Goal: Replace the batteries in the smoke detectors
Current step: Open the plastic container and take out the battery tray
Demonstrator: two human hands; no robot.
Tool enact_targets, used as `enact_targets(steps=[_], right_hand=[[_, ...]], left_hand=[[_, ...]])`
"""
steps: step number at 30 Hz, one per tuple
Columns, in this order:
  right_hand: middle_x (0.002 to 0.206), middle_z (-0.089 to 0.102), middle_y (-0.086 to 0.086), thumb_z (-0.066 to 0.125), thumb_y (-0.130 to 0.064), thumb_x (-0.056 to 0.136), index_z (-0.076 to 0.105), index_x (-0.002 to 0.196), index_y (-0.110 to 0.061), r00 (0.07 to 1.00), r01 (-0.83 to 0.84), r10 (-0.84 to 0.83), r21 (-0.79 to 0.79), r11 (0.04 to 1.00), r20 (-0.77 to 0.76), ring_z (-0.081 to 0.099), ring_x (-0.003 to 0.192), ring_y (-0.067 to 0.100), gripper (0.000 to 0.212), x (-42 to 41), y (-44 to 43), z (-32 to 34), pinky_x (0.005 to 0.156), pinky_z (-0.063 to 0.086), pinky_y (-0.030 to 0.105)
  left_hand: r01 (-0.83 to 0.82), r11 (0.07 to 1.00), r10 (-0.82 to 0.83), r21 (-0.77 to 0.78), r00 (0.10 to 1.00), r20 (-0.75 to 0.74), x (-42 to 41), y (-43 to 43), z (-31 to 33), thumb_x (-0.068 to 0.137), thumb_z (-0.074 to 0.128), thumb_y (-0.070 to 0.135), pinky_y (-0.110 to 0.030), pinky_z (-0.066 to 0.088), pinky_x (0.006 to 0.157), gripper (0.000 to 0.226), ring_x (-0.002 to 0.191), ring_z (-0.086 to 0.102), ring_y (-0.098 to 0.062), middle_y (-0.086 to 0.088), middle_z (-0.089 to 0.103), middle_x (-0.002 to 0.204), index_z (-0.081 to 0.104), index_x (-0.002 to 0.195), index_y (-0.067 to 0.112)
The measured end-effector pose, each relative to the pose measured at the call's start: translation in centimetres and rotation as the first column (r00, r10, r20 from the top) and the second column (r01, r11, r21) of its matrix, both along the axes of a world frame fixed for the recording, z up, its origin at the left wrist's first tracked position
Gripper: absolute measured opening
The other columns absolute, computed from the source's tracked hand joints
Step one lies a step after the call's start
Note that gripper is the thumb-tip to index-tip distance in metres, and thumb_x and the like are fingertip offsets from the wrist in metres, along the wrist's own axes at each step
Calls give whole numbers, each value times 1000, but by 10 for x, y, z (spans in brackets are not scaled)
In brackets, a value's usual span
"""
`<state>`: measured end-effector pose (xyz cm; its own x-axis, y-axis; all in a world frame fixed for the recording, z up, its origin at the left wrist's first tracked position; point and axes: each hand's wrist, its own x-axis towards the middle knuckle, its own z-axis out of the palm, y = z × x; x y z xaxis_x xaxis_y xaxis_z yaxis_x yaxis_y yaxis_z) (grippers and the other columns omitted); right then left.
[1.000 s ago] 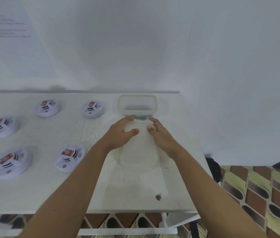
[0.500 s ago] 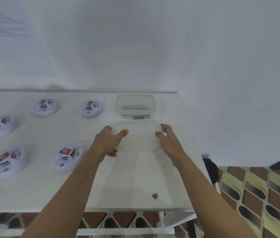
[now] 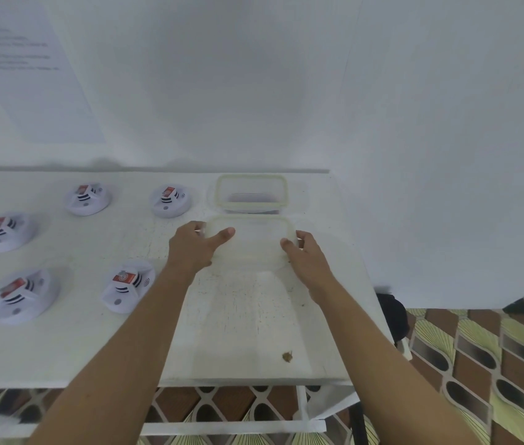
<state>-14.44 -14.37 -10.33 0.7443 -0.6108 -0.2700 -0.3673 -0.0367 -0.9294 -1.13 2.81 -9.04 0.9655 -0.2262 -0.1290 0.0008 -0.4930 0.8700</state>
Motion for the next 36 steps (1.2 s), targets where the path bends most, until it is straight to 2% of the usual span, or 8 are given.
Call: enact_targets(steps=[4, 7, 13, 19, 23, 27, 31, 36], right_hand=[[130, 54, -2, 60, -33, 98, 47, 142, -15, 1000, 2, -2, 0, 1000, 29, 53, 119, 17, 49, -3, -5, 6, 95, 42, 29], [130, 56, -1, 54, -27, 100, 50, 141, -16, 998, 24, -23, -20, 999, 52, 53, 121, 19, 42, -7, -9, 13, 99, 44, 34], [123, 58, -10, 47, -24, 105, 58, 131, -26, 972, 89, -69, -83, 993, 224, 54, 117, 10, 28, -24, -6, 31, 98, 43, 28], [108, 62, -10, 50, -22, 104, 61, 114, -31, 946, 67, -40, -74, 995, 321, 60, 77, 9, 17, -47, 8, 28, 76, 48, 23], [101, 67, 0, 49, -14, 103, 64, 94, -19, 950, -37, -10, 145, 989, 313, 62, 75, 16, 19, -58, 19, 16, 79, 50, 31], [88, 62, 0, 47, -16, 102, 64, 84, -15, 964, -64, 11, 193, 979, 264, 59, 76, 17, 25, -66, 24, 3, 81, 50, 36], [95, 61, -7, 66, -17, 92, 62, 94, -25, 986, -152, 157, -95, 984, 48, 55, 81, 13, 9, -72, 30, -9, 76, 46, 24], [126, 51, -6, 69, -17, 84, 55, 131, -27, 971, -236, 216, -298, 925, -99, 54, 99, 14, 51, -67, 34, -11, 83, 41, 24]], left_hand=[[-37, 985, 24, 168, 997, 80, -2, 0, 0, 70, 71, 71, -41, 48, 99, 89, 114, 60, -26, -6, 59, 132, 54, 133, 10], [-53, 983, 30, 174, 991, 134, -5, 0, 4, 76, 72, 63, -40, 42, 103, 83, 126, 52, -25, -8, 58, 136, 55, 135, 6], [-162, 987, 153, 7, 946, 285, -28, 8, 27, 94, 59, 33, -36, 46, 91, 38, 96, 59, -21, -1, 63, 101, 64, 122, 8], [-54, 982, 120, -180, 916, 383, -49, 40, 24, 96, 61, 34, -27, 43, 76, 17, 73, 49, -11, 11, 63, 99, 66, 111, 32], [73, 917, 7, -392, 980, 199, -56, 61, 7, 99, 55, 27, -29, 44, 57, 11, 70, 51, -14, 4, 59, 96, 64, 105, 29], [-26, 820, -3, -571, 999, -50, -64, 72, 0, 100, 47, 25, -33, 50, 51, 25, 71, 57, -21, -6, 56, 87, 65, 90, 12], [-33, 936, 27, -349, 999, -24, -65, 76, -14, 92, 67, 20, -33, 48, 51, 10, 68, 54, -19, -3, 53, 87, 63, 96, 12], [85, 996, -85, 3, 996, 31, -64, 81, -27, 87, 67, 18, -29, 50, 63, 37, 83, 60, -17, 7, 57, 111, 56, 122, 26]])
